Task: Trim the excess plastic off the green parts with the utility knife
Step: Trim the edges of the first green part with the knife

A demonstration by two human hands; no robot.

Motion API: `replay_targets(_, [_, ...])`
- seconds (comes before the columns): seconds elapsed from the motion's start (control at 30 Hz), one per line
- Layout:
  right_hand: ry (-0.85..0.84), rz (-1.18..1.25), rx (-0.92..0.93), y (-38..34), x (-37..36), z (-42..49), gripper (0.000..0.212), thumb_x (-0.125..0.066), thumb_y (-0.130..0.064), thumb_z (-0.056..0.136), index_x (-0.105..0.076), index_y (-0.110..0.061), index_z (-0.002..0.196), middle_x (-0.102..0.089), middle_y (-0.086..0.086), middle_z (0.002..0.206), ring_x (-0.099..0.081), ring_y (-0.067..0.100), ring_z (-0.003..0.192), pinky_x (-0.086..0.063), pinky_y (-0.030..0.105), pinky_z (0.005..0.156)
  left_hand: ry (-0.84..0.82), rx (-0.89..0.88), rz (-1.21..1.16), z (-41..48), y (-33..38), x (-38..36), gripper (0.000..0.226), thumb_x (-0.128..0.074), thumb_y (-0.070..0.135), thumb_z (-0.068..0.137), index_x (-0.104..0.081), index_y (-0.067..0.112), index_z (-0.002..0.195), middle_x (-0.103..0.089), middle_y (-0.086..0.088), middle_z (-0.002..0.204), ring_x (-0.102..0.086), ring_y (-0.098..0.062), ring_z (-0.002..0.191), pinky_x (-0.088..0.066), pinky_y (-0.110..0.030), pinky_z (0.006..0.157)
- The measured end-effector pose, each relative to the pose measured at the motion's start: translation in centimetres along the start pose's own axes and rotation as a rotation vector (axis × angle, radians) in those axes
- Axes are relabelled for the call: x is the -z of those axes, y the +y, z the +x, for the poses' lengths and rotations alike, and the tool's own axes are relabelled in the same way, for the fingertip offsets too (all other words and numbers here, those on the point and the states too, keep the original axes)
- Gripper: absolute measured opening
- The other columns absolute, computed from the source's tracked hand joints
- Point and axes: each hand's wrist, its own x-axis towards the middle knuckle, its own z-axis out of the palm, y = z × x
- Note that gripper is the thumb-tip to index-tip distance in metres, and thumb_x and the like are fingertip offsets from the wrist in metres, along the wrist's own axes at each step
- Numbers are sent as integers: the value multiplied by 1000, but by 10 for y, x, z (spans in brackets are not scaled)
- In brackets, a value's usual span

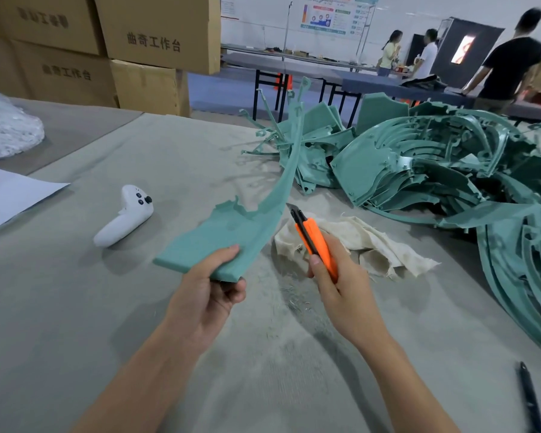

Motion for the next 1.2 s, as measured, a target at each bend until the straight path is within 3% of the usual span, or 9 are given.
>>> replay_targets(0.07, [-2, -56, 15, 1, -2, 0, 36, -48, -25, 102, -47, -28, 138, -63, -7, 81, -57, 10, 65, -43, 24, 58, -27, -18, -27, -2, 1, 1, 23, -69, 11, 69, -66, 24, 50, -51, 7, 55, -41, -8, 34, -34, -19, 34])
replay_targets(0.23, [-9, -78, 21, 1, -8, -1, 31, -48, -25, 102, -49, -27, 133, -57, -5, 70, -49, 12, 55, -38, 26, 51, -58, -35, -84, -3, 3, 0, 22, -68, 12, 71, -67, 24, 53, -54, 8, 58, -39, -7, 34, -35, -16, 36])
replay_targets(0.4, [-36, -177, 73, -1, -10, -6, 37, -47, -27, 102, -48, -23, 139, -43, -20, 66, -41, 2, 52, -28, 20, 53, -28, -51, -76, -4, 1, -3, 24, -67, 9, 73, -64, 23, 54, -51, 5, 54, -42, -8, 34, -35, -17, 35])
replay_targets(0.57, [-117, -202, 139, -8, -11, -15, 40, -47, -29, 101, -48, -26, 141, -58, -14, 90, -47, 7, 66, -45, 34, 58, 25, -43, -78, 0, 0, -1, 31, -61, 5, 86, -60, 21, 59, -48, 4, 52, -44, -8, 33, -36, -17, 35])
replay_targets(0.73, [-58, -142, 97, 0, -7, -3, 33, -47, -28, 102, -50, -31, 135, -48, -17, 60, -45, 10, 50, -31, 16, 49, -16, -59, -31, 0, 3, 1, 25, -64, 7, 75, -59, 22, 56, -46, 5, 49, -42, -8, 32, -35, -17, 34])
replay_targets(0.87, [-35, -120, 62, 6, -8, 1, 29, -49, -24, 102, -51, -25, 131, -53, -22, 64, -46, 10, 50, -31, 17, 50, -39, -61, -8, -2, 3, 1, 17, -66, 10, 70, -55, 21, 62, -45, 6, 49, -40, -8, 33, -34, -18, 35])
replay_targets(0.97, [-38, -130, 100, 4, -10, -2, 32, -46, -28, 103, -50, -25, 134, -48, -19, 63, -47, 10, 51, -35, 19, 49, -24, -64, -11, -1, 2, 1, 21, -64, 7, 77, -56, 20, 62, -46, 4, 51, -42, -9, 34, -35, -19, 35])
replay_targets(1.07, [-134, -159, 162, 0, -13, -10, 38, -46, -32, 101, -47, -28, 139, -51, -17, 75, -48, 7, 60, -42, 25, 55, 23, -63, -31, 0, 3, 1, 29, -61, 4, 86, -55, 19, 63, -47, 4, 51, -43, -9, 34, -36, -18, 35])
replay_targets(1.2, [-175, -155, 197, -1, -12, -10, 35, -46, -33, 102, -47, -32, 137, -52, -23, 78, -50, 2, 64, -39, 20, 57, 27, -66, -36, 1, 5, 3, 28, -61, 4, 85, -55, 20, 63, -47, 4, 51, -43, -9, 34, -35, -18, 35])
